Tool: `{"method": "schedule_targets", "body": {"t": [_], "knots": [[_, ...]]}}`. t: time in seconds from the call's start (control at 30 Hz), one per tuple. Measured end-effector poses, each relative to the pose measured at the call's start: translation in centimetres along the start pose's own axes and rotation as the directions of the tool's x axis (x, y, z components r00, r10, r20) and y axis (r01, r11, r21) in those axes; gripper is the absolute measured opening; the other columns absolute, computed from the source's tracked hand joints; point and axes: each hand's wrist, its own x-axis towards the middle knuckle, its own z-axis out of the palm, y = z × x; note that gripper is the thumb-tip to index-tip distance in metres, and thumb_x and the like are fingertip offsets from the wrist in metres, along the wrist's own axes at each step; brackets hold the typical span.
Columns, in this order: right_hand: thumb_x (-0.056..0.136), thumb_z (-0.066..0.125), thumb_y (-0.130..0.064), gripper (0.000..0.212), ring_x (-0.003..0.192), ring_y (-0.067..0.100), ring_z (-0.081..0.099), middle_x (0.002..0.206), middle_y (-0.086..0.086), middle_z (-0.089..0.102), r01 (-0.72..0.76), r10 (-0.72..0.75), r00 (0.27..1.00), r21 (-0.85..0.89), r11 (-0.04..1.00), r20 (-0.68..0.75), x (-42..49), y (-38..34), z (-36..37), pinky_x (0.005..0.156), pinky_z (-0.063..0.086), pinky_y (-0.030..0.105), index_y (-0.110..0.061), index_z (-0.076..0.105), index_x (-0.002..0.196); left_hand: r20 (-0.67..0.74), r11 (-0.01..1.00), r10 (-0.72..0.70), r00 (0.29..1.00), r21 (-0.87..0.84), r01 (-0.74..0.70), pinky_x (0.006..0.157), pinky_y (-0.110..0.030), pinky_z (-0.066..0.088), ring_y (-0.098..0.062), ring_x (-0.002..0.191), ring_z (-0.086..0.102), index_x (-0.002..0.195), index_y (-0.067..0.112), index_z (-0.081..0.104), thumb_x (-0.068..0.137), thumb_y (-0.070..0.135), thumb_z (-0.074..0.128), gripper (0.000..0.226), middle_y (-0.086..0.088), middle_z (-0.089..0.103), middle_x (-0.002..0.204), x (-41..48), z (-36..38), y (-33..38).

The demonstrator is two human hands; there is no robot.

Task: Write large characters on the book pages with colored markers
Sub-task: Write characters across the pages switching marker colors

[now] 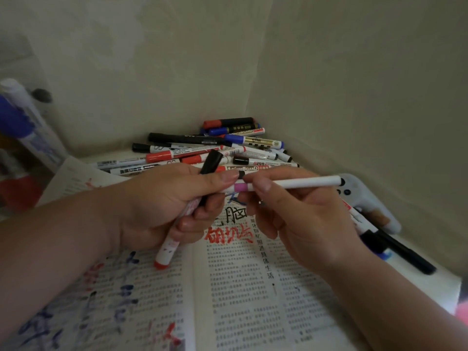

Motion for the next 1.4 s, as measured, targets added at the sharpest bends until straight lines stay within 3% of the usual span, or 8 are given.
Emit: {"method": "schedule_targets", "body": {"t": [0.23, 0.4, 0.53, 0.7, 0.97, 1.13, 1.3, 1.4], "knots": [[0.087, 0.064, -0.044, 0.036, 0.046, 0.02, 0.051, 0.059, 0.008, 0.063, -0.004, -0.018, 0.897, -0.049, 0.999, -0.442, 0.7, -2.3, -2.0, 0.042, 0.039, 0.026, -0.016, 0.073, 0.065, -0.034, 0.993, -0.071, 0.997, -0.094, 0.068, 0.034, -0.02, 0.036, -0.009, 0.04, 0.038, 0.063, 0.009, 0.06, 0.073, 0.04, 0.086, 0.042, -0.004, 0.043, 0.058, -0.1, -2.4, -0.1], [0.098, 0.064, -0.023, 0.022, 0.07, 0.024, 0.068, 0.08, 0.01, 0.075, -0.339, 0.279, 0.936, -0.332, 0.88, -0.215, 0.1, -2.0, -2.2, 0.069, 0.059, 0.037, -0.015, 0.074, 0.08, -0.078, 0.99, -0.009, 0.997, 0.14, 0.02, 0.052, -0.023, 0.05, -0.01, 0.057, 0.062, 0.069, 0.022, 0.075, 0.092, 0.044, 0.061, 0.035, 0.0, 0.066, 0.069, 0.5, -2.6, -0.8], [0.094, 0.067, -0.01, 0.014, 0.074, 0.014, 0.07, 0.079, 0.003, 0.076, -0.417, 0.387, 0.907, -0.46, 0.784, -0.163, 0.0, -2.8, -2.9, 0.076, 0.057, 0.028, -0.013, 0.075, 0.083, -0.045, 0.983, -0.005, 0.999, 0.182, 0.014, 0.049, -0.025, 0.051, -0.014, 0.054, 0.063, 0.063, 0.017, 0.075, 0.08, 0.042, 0.065, 0.031, -0.005, 0.067, 0.065, 0.4, -2.1, -0.8], [0.088, 0.071, -0.004, 0.011, 0.065, 0.011, 0.068, 0.069, 0.002, 0.074, -0.431, 0.408, 0.896, -0.556, 0.71, -0.174, 0.3, -3.1, -3.5, 0.062, 0.05, 0.018, -0.012, 0.072, 0.081, -0.094, 0.979, -0.073, 0.993, 0.184, 0.089, 0.05, -0.03, 0.049, -0.02, 0.057, 0.055, 0.073, 0.012, 0.072, 0.044, 0.054, 0.097, 0.057, -0.011, 0.06, 0.071, 0.4, -2.5, -1.0], [0.083, 0.08, -0.016, 0.008, 0.076, 0.025, 0.071, 0.072, 0.003, 0.074, -0.35, 0.339, 0.929, -0.653, 0.671, -0.15, 0.1, -2.7, -3.7, 0.074, 0.057, 0.04, -0.017, 0.076, 0.076, -0.25, 0.987, -0.127, 0.96, 0.066, 0.148, 0.049, -0.031, 0.051, -0.025, 0.055, 0.051, 0.084, 0.0, 0.064, 0.087, 0.02, 0.065, 0.021, -0.02, 0.053, 0.076, 1.5, -2.4, -1.7], [0.085, 0.076, -0.02, 0.009, 0.078, 0.022, 0.07, 0.074, 0.0, 0.073, -0.331, 0.312, 0.934, -0.742, 0.583, -0.171, 0.4, -2.3, -3.8, 0.077, 0.058, 0.046, -0.021, 0.073, 0.077, -0.252, 0.98, -0.137, 0.958, 0.104, 0.168, 0.053, -0.034, 0.054, -0.028, 0.057, 0.053, 0.089, -0.003, 0.065, 0.082, 0.018, 0.074, 0.023, -0.024, 0.055, 0.082, 1.4, -2.2, -1.5], [0.089, 0.072, -0.008, 0.015, 0.075, 0.013, 0.075, 0.076, 0.002, 0.075, -0.375, 0.303, 0.926, -0.638, 0.673, -0.225, 0.5, -2.3, -4.2, 0.077, 0.062, 0.036, -0.013, 0.071, 0.075, -0.227, 0.97, -0.143, 0.963, 0.161, 0.182, 0.058, -0.038, 0.057, -0.031, 0.061, 0.056, 0.094, -0.013, 0.059, 0.04, 0.039, 0.101, 0.085, -0.024, 0.06, 0.082, 0.9, -2.3, -1.1], [0.09, 0.071, -0.008, 0.016, 0.075, 0.016, 0.076, 0.078, 0.002, 0.075, -0.375, 0.289, 0.927, -0.632, 0.678, -0.24, 0.4, -2.0, -4.2, 0.079, 0.064, 0.045, -0.013, 0.071, 0.075, -0.199, 0.962, -0.128, 0.972, 0.212, 0.17, 0.057, -0.038, 0.058, -0.029, 0.059, 0.06, 0.083, -0.002, 0.069, 0.048, 0.031, 0.098, 0.056, -0.023, 0.064, 0.078, 0.6, -1.8, -0.8]]}}
